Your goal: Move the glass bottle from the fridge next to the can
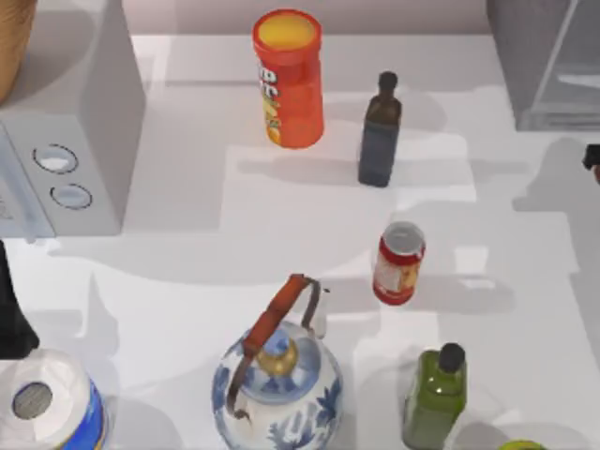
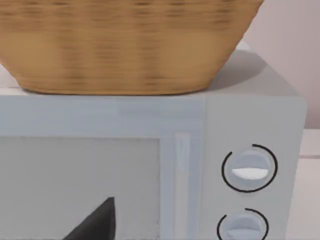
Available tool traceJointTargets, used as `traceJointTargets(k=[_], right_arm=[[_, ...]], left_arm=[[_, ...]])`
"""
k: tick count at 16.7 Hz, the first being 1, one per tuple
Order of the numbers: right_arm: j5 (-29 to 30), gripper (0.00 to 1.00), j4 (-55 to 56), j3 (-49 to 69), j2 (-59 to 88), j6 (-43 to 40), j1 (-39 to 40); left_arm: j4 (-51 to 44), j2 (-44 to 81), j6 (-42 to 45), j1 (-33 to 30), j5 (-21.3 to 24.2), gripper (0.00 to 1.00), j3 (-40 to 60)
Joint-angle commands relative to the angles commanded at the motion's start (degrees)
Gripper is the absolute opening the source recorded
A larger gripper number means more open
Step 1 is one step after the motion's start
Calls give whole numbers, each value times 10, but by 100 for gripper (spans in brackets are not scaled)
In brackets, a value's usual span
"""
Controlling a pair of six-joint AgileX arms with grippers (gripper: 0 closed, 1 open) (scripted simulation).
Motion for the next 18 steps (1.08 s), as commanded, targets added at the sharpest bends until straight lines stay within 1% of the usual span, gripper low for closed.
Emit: traceJointTargets(k=[4,7,9,18], right_arm=[[151,0,103,-91,12,-4,152],[227,0,158,-144,11,-6,228],[247,0,174,-161,9,-7,249],[248,0,175,-162,9,-7,250]], left_arm=[[0,0,0,0,0,100,0],[0,0,0,0,0,100,0],[0,0,0,0,0,100,0],[0,0,0,0,0,100,0]])
